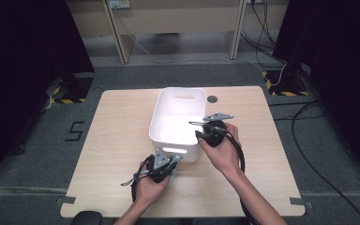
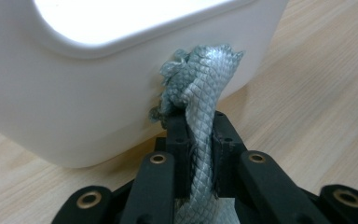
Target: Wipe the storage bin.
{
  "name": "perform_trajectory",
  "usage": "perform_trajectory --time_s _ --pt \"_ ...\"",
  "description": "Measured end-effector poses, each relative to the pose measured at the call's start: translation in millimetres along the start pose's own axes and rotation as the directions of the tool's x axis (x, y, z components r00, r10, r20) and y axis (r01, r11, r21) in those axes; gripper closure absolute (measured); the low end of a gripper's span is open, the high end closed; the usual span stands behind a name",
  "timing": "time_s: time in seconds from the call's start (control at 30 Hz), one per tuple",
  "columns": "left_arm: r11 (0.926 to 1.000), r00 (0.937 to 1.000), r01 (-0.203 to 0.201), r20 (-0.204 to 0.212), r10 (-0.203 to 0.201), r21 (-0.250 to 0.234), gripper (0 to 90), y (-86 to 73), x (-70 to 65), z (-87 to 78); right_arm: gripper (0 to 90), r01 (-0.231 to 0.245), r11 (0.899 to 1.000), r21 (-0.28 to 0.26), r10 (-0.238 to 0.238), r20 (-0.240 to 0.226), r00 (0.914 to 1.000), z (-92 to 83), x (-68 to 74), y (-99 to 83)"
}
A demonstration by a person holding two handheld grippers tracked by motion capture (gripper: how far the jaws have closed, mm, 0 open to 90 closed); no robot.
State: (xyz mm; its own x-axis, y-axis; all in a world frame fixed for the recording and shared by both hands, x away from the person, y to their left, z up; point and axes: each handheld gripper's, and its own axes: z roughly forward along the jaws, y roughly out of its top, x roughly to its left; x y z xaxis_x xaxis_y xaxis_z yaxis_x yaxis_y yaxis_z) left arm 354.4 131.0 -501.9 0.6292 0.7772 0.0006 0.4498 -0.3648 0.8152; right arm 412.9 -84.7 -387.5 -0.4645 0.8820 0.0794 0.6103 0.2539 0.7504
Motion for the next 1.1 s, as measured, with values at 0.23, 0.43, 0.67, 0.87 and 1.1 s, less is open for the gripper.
perform_trajectory --time_s 0.23,0.43,0.67,0.87,1.1 --pt "1.0 0.9999 -0.004 0.016 0.004 -0.002 80.3 4.5 -8.3 4.4 63.3 0.0 1.0 -0.002 0.0 -0.001 1.0 0.1 -0.2 -0.2" --pt "1.0 0.9996 0.0 0.027 0.0 -0.001 80.2 7.1 -13.0 8.0 63.2 0.0 1.0 -0.003 0.0 -0.001 1.0 0.2 -0.5 -0.3" --pt "0.9988 0.9979 0.04 0.052 -0.038 -0.03 80.2 7.4 -13.5 7.6 63.1 0.0 1.0 -0.003 0.0 -0.002 1.0 0.3 -0.4 -0.3" --pt "0.9973 0.9966 0.054 0.065 -0.051 -0.05 80.2 11.2 -15.2 4.3 63.1 0.0 1.0 -0.003 0.0 -0.003 1.0 0.3 -0.5 -0.3" --pt "0.9947 0.9964 0.049 0.072 -0.043 -0.09 80.3 20.1 -19.7 -2.6 63.0 0.0 1.0 -0.003 0.0 -0.002 1.0 0.3 -0.4 -0.3"
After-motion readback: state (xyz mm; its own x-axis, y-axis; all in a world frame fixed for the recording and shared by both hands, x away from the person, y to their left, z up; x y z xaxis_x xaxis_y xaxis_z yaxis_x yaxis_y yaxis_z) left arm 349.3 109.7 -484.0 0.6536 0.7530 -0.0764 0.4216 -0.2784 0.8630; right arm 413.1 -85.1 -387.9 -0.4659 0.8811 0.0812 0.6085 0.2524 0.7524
